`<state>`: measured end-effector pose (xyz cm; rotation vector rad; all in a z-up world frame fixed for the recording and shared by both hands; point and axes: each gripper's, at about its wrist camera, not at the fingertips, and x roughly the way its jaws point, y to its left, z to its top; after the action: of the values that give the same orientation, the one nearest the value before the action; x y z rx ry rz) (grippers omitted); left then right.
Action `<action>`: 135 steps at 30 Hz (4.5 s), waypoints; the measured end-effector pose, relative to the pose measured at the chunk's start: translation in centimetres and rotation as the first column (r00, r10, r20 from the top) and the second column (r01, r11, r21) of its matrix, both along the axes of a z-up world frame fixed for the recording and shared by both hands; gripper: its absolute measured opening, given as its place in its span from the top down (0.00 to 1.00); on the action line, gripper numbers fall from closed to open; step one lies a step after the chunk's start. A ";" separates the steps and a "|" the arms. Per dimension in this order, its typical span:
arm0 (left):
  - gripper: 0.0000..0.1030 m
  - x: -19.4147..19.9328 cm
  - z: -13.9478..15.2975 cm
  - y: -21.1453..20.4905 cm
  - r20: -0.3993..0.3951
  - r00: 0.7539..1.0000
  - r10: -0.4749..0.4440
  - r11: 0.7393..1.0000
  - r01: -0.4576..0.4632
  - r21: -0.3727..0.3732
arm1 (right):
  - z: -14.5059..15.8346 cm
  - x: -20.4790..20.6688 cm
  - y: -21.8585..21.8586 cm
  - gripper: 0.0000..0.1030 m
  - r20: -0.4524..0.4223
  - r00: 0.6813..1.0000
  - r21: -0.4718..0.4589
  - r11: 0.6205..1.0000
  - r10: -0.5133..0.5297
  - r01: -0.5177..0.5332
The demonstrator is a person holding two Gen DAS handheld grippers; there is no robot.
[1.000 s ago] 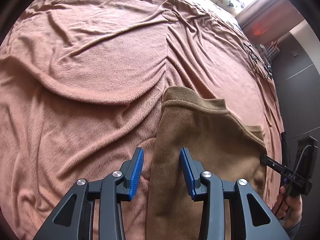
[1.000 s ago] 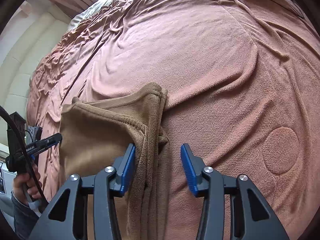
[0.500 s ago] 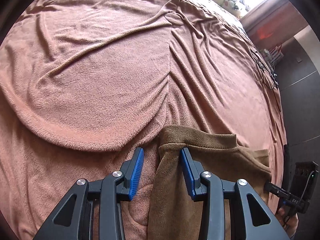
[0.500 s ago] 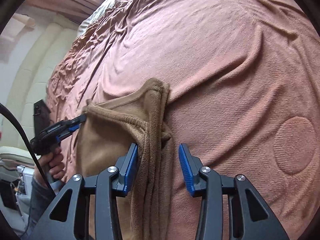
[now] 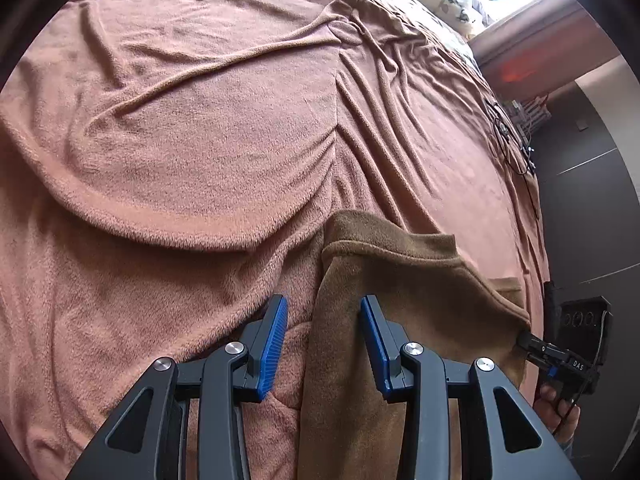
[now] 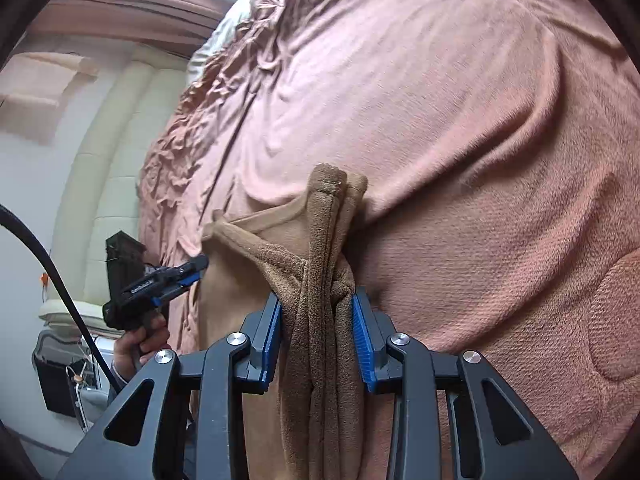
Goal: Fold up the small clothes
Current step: 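Close both grippers on the folded end of the tan shirt, then lift the folded shirt with both grippers and carry it off the bed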
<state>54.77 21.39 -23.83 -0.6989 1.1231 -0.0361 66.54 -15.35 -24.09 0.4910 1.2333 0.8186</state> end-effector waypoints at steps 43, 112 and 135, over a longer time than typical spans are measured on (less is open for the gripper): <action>0.95 -2.1 6.9 -1.8 0.208 0.978 0.015 1.000 -0.016 0.004 | 5.7 -7.1 3.2 0.85 0.255 0.967 -0.104 0.994 0.011 0.016; 0.96 -22.9 32.2 -19.9 0.647 0.740 -0.184 0.980 0.189 0.062 | 25.4 -39.3 -19.6 0.87 0.748 0.646 -0.013 0.970 -0.152 0.243; 0.96 -16.1 32.0 -39.2 0.655 0.653 -0.379 0.881 0.471 0.041 | 25.4 -44.3 -30.2 0.87 0.757 0.588 -0.035 0.881 -0.285 0.472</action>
<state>38.72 -17.81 8.14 -0.4572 0.5779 -0.7243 22.29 -45.59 1.30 0.1705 0.4103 0.4003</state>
